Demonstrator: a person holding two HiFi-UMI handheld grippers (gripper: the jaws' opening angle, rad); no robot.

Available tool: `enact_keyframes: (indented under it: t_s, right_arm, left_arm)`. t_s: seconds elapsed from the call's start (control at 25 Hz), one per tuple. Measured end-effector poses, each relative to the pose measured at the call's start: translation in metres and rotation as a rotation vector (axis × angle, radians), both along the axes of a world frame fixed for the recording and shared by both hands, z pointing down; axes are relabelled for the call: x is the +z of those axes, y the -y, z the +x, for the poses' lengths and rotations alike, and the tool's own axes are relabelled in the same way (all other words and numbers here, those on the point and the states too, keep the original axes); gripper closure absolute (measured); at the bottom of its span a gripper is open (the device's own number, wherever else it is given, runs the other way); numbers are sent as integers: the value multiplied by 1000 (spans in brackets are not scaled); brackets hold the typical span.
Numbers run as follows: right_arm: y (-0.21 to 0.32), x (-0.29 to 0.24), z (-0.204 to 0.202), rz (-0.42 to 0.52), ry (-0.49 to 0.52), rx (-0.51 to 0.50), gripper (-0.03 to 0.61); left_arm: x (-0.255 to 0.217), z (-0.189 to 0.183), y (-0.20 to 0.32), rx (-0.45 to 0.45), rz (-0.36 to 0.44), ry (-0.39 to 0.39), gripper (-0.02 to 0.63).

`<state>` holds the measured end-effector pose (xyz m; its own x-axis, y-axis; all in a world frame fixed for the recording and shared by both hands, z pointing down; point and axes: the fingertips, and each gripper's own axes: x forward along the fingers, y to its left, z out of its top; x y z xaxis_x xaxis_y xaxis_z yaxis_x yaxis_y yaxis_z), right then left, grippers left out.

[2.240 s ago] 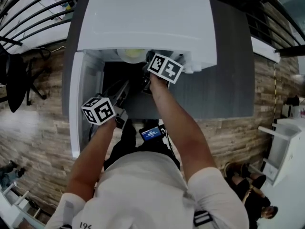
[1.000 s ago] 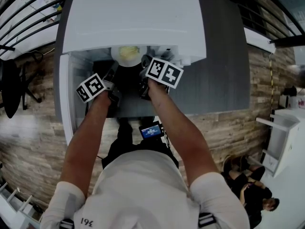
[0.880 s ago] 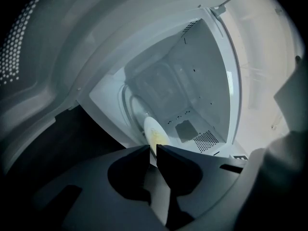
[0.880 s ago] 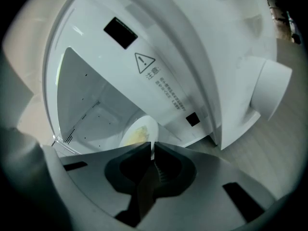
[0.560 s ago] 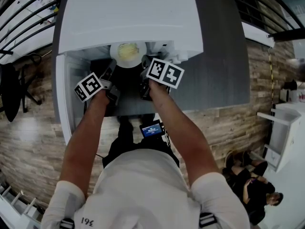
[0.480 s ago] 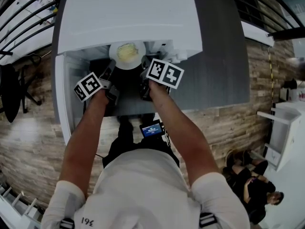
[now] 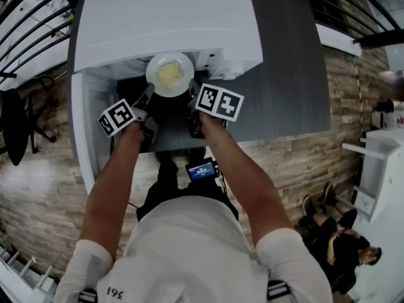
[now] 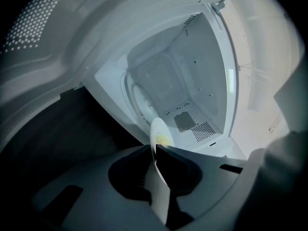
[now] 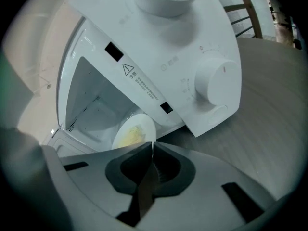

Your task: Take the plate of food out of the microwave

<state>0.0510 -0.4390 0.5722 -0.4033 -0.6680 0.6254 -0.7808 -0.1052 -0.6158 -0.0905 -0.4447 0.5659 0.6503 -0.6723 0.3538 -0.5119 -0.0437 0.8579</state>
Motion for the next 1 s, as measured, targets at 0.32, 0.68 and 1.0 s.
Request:
enact_keyframes:
  t_s: [0.32,0.68,1.0]
  right_arm:
    - [-33,6,10,-11,6,22,568]
    - [-75,12,36,-19,27,88,578]
    - [-105,6,40,15,37,97,578]
  left_arm:
    - [0,10,-29,21,1,-25,578]
    - [8,45,-62,144,3,-16,595]
    - [31,68,-93,203,-84,-46,597]
